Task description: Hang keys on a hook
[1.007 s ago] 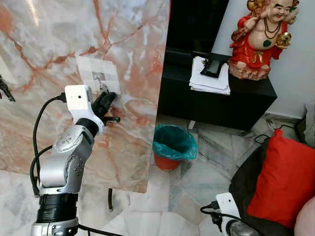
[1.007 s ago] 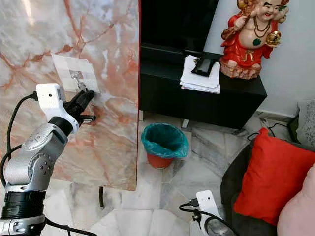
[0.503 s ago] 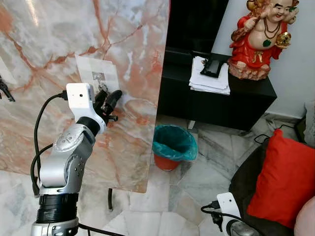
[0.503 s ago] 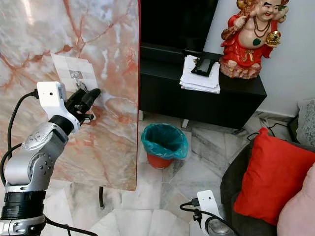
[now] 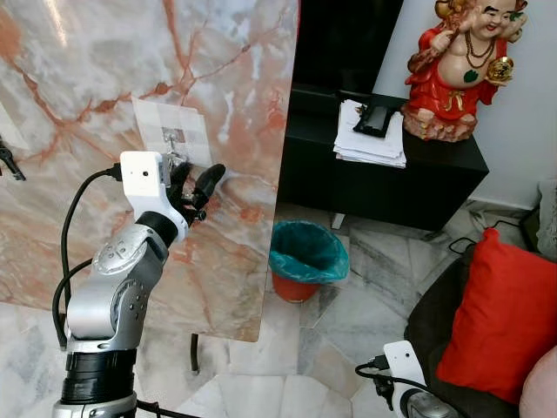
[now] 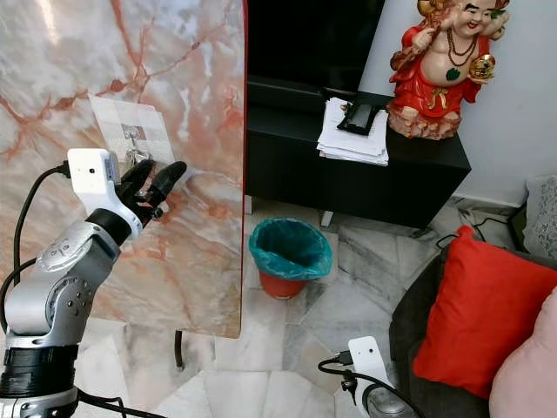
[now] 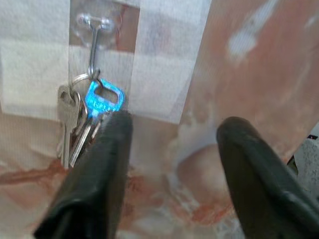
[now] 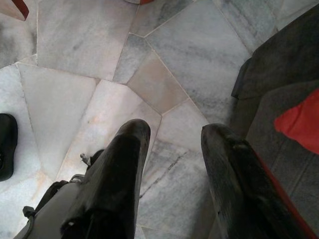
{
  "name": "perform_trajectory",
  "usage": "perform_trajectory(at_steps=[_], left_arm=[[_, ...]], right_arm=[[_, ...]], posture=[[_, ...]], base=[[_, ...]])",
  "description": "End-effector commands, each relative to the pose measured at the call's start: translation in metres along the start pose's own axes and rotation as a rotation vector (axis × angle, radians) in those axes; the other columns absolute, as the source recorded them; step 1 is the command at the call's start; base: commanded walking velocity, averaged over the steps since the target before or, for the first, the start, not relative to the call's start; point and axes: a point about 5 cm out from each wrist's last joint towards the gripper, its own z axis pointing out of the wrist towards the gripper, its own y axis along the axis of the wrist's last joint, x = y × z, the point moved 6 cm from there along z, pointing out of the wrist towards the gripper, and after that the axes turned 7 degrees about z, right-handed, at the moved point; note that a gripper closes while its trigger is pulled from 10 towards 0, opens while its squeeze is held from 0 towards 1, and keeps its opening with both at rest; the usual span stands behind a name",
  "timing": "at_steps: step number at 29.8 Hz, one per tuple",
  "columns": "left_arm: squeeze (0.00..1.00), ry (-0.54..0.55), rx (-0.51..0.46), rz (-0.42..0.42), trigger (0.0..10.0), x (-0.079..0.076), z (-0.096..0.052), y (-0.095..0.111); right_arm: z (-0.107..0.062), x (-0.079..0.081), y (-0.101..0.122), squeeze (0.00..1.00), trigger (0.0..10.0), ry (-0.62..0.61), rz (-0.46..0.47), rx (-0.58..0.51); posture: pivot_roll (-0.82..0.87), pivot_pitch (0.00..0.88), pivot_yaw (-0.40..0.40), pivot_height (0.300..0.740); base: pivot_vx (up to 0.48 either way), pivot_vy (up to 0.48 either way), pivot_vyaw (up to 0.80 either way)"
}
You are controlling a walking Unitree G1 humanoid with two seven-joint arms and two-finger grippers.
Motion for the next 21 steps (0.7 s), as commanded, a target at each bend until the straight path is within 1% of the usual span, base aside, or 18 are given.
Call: perform_trajectory(at_steps=[1,3,8,9,10,11,12,14,15,16,18,19,20,21], left_arm=[[1.00,-0.035,-0.007,0.016,10.0,-0.008,-0.003,0.004],[1.00,-0.043,-0.004,0.021,10.0,-0.010,-0.004,0.003],[1.00,-0.061,0.034,0.019,10.0,-0.014,-0.015,-0.005],[1.00,-0.061,0.034,0.019,10.0,-0.014,-0.015,-0.005],[1.00,-0.074,0.046,0.018,10.0,-0.017,-0.019,-0.008],[1.00,-0.097,0.094,0.022,10.0,-0.023,-0.027,-0.019],[1.00,-0.105,0.123,0.024,10.0,-0.025,-0.032,-0.025],[1.00,-0.112,0.213,0.031,10.0,-0.028,-0.045,-0.045],[1.00,-0.108,0.234,0.029,10.0,-0.028,-0.048,-0.050],[1.00,-0.099,0.288,0.032,10.0,-0.026,-0.056,-0.062],[1.00,-0.081,0.364,0.079,10.0,-0.019,-0.064,-0.081],[0.36,-0.070,0.393,0.093,10.0,-0.015,-0.067,-0.089],[0.00,-0.029,0.436,0.107,10.0,-0.005,-0.073,-0.105],[0.00,-0.004,0.451,0.112,10.0,0.001,-0.075,-0.112]], right_arm=[[-0.001,-0.006,-0.001,0.00,10.0,-0.016,0.012,0.000],[-0.001,-0.007,-0.001,0.00,10.0,-0.017,0.013,0.000],[-0.001,-0.008,-0.003,0.00,10.0,-0.028,0.024,0.004],[-0.001,-0.008,-0.003,0.00,10.0,-0.028,0.024,0.004],[-0.001,-0.009,-0.004,0.00,10.0,-0.029,0.024,0.005],[-0.002,-0.010,-0.005,0.00,10.0,-0.034,0.025,0.008],[-0.002,-0.011,-0.006,0.00,10.0,-0.036,0.026,0.010],[-0.003,-0.014,-0.009,0.00,10.0,-0.042,0.029,0.016],[-0.003,-0.014,-0.010,0.00,10.0,-0.045,0.030,0.017],[-0.003,-0.016,-0.011,0.00,10.0,-0.051,0.033,0.020],[-0.003,-0.017,-0.011,0.00,10.0,-0.054,0.036,0.021],[-0.003,-0.017,-0.012,0.00,10.0,-0.054,0.036,0.022],[-0.004,-0.017,-0.013,0.00,10.0,-0.058,0.038,0.024],[-0.004,-0.017,-0.014,0.00,10.0,-0.060,0.039,0.026]], posture=[[0.08,0.077,-0.123,0.740],[0.08,0.076,-0.123,0.740],[0.07,0.075,-0.112,0.740],[0.07,0.075,-0.112,0.740],[0.07,0.075,-0.111,0.740],[0.08,0.074,-0.111,0.740],[0.08,0.073,-0.107,0.740],[0.08,0.071,-0.102,0.740],[0.08,0.070,-0.101,0.740],[0.08,0.070,-0.101,0.740],[0.08,0.065,-0.096,0.740],[0.08,0.061,-0.093,0.740],[0.08,0.057,-0.090,0.740],[0.08,0.057,-0.090,0.740]], base=[[0.000,0.000,0.00],[0.000,0.000,0.00],[0.000,0.000,0.00],[0.000,0.000,0.00],[0.000,0.000,0.00],[0.000,0.000,0.00],[0.000,0.000,0.00],[0.000,0.000,0.00],[0.000,0.000,0.00],[0.000,0.000,0.00],[0.000,0.000,0.00],[0.000,0.000,0.00],[0.000,0.000,0.00],[0.000,0.000,0.00]])
